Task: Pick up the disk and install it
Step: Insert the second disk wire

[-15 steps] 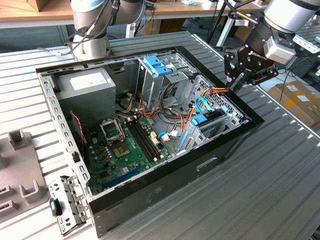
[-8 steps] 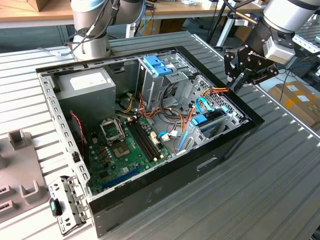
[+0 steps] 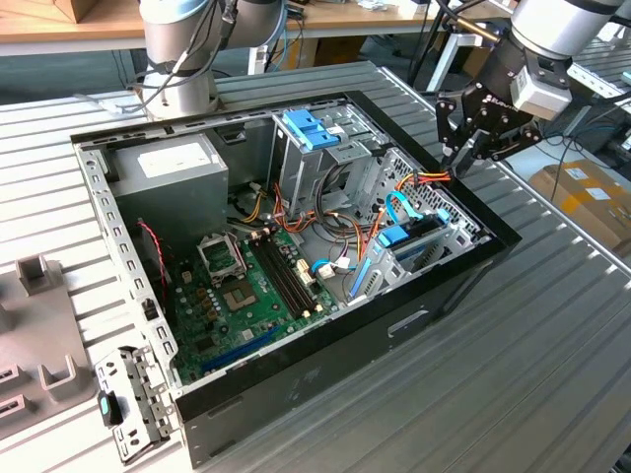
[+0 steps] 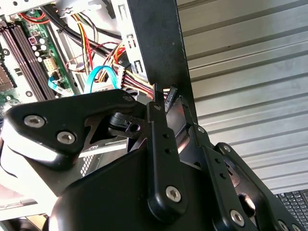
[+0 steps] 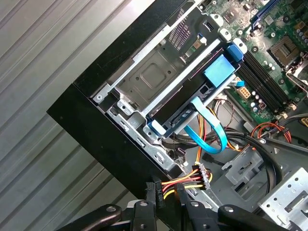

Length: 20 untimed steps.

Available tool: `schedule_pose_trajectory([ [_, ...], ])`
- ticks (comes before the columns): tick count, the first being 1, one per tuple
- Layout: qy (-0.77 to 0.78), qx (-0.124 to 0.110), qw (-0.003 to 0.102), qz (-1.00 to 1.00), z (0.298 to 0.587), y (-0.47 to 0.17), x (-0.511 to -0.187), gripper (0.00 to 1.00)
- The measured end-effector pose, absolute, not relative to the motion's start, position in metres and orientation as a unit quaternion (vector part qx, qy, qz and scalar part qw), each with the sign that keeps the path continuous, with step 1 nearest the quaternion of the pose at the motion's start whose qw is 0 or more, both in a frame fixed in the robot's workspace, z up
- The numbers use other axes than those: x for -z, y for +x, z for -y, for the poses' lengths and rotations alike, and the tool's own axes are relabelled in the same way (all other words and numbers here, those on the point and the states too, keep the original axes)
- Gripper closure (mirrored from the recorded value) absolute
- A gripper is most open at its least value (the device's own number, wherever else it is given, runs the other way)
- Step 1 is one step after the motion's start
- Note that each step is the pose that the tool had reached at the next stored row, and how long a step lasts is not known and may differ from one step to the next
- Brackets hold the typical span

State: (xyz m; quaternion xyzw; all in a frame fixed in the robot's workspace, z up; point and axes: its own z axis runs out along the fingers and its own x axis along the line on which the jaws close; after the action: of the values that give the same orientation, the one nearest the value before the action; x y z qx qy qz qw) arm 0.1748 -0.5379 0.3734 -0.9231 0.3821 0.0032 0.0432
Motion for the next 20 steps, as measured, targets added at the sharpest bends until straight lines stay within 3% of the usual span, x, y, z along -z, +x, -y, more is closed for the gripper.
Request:
schedule_pose_trajectory([
  [20, -0.924, -0.001, 0.043, -0.379, 0.5381, 0.1771, -0.3708, 0.70],
])
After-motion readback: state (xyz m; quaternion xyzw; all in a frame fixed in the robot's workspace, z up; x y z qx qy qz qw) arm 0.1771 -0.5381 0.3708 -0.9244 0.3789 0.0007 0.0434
